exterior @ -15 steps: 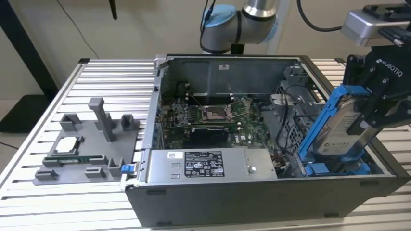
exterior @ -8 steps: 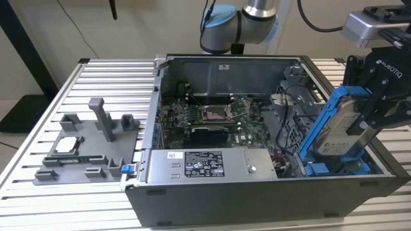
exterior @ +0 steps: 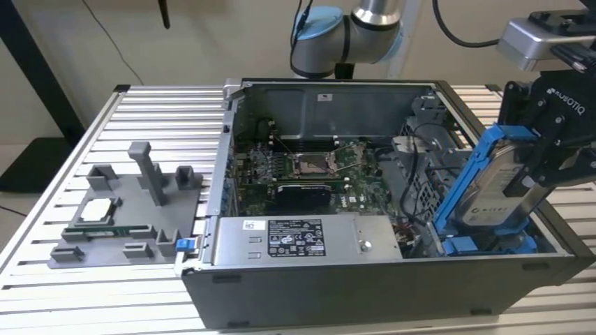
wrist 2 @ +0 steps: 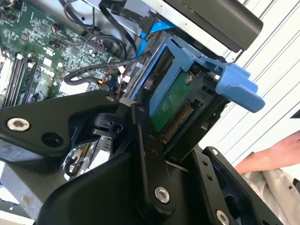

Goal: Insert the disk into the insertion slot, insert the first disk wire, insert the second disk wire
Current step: 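Insert the disk into the insertion slot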

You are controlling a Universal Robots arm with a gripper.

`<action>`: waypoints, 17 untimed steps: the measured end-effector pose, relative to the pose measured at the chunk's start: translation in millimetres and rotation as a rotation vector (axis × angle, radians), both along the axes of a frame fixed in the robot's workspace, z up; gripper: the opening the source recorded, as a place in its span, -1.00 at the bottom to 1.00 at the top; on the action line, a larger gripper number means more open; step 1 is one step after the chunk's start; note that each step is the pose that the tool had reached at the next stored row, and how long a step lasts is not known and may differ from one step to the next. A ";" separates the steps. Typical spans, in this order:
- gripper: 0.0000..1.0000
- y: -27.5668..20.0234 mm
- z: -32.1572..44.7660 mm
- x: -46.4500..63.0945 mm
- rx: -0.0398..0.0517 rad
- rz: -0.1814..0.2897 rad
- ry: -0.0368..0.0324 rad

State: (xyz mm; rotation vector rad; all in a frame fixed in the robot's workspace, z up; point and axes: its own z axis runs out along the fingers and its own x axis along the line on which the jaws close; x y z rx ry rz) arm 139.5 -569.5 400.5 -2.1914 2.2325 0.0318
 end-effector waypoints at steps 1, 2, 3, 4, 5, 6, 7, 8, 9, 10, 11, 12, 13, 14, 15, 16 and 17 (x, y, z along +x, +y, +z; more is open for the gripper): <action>-1.00 -0.3 0.0 0.0 0.0001 0.000 0.0000; -1.00 -0.7 -0.1 0.0 0.0003 0.000 0.0000; -1.00 -1.3 -0.1 0.1 0.0005 0.000 0.0000; -1.00 -2.0 -0.8 0.3 0.0016 0.000 -0.0004; -1.00 -2.9 -1.6 0.3 0.0030 0.000 -0.0002; -1.00 -3.6 -0.3 0.3 0.0005 0.000 0.0000; -1.00 -4.1 0.0 0.2 -0.0001 0.000 0.0001; -1.00 -4.3 -0.3 -0.2 0.0004 -0.001 0.0000; -1.00 -4.2 -0.1 -0.4 0.0002 0.000 -0.0001; -1.00 -4.3 -0.2 -0.7 0.0003 0.000 0.0001; -1.00 -4.3 -0.6 -1.1 0.0004 0.000 0.0001; -1.00 -4.2 -0.8 -1.6 0.0003 0.000 0.0001; -1.00 -4.3 -1.4 -2.2 0.0004 0.000 0.0001; -1.00 -4.2 -2.2 -2.6 0.0000 0.000 0.0000; -1.00 -4.2 -3.4 -2.8 -0.0002 0.000 0.0000; -1.00 -4.3 -5.3 -3.2 0.0003 0.000 0.0000; -1.00 -4.3 -6.9 -3.4 -0.0001 0.000 0.0000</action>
